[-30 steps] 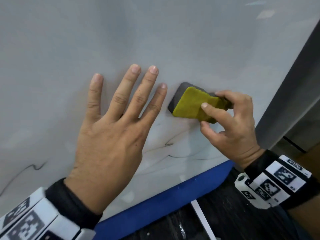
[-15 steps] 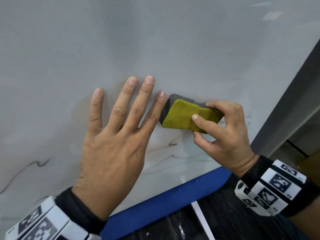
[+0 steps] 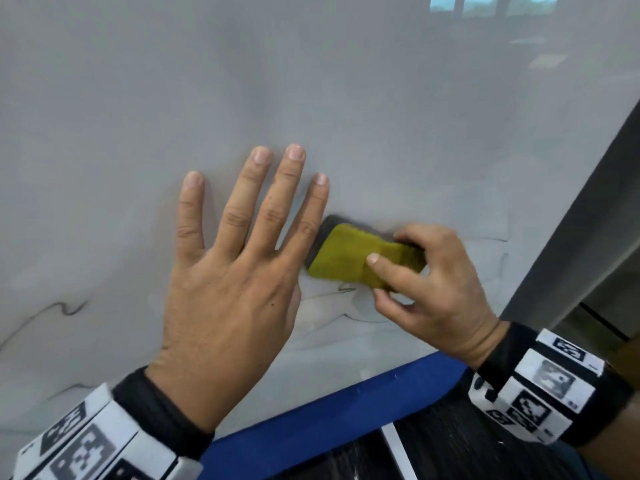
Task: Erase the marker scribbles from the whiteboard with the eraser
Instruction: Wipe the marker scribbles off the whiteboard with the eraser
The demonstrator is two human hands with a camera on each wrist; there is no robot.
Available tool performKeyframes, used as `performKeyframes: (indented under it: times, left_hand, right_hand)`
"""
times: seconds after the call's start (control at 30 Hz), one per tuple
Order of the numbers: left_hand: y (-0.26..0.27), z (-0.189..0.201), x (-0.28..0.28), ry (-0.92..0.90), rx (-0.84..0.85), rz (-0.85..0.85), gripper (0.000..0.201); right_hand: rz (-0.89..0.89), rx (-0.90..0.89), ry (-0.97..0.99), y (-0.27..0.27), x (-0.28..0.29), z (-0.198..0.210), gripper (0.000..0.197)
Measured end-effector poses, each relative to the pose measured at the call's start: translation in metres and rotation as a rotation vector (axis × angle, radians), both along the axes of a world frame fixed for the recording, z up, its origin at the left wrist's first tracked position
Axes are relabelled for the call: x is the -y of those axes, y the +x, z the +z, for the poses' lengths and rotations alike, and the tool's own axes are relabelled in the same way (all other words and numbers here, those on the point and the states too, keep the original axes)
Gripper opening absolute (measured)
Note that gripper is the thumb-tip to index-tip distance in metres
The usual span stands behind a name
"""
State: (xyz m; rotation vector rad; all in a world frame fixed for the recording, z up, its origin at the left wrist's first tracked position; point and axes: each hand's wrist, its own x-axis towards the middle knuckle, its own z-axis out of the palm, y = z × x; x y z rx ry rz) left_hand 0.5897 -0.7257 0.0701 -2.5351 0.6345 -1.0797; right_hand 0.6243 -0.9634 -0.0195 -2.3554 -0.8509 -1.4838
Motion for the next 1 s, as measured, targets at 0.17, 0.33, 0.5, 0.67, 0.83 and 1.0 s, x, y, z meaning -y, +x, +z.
performKeyframes:
  times: [0.17,0.33,0.5,0.67,0.83,1.0]
  left_hand:
    - [-0.002,0.007,0.003,0.02,0.029,0.021,0.076]
    - [0.001,0.016,0.011,0.022,0.017,0.01,0.071]
    - [0.004,0.02,0.015,0.002,-0.017,-0.045,0.064]
    - [0.003,0.017,0.014,-0.009,-0.024,-0.06,0.065]
    - [0.001,0.014,0.015,-0.031,-0.023,-0.058,0.064]
    - [-0.001,0.009,0.016,-0.027,-0.032,-0.022,0.078]
  right_hand:
    - [0.028,0.055,-0.105,0.008,0.011,0.031,0.036]
    - [0.085,0.042,-0.036,0.013,0.002,0.031,0.037]
    - [0.096,0.026,-0.107,0.013,0.005,0.039,0.035]
    - [0.089,0.049,-0.011,0.01,-0.002,0.032,0.036]
    - [0.097,0.025,-0.063,0.006,-0.007,0.03,0.03]
    - [0.073,0.041,0.026,0.008,-0.008,0.023,0.037]
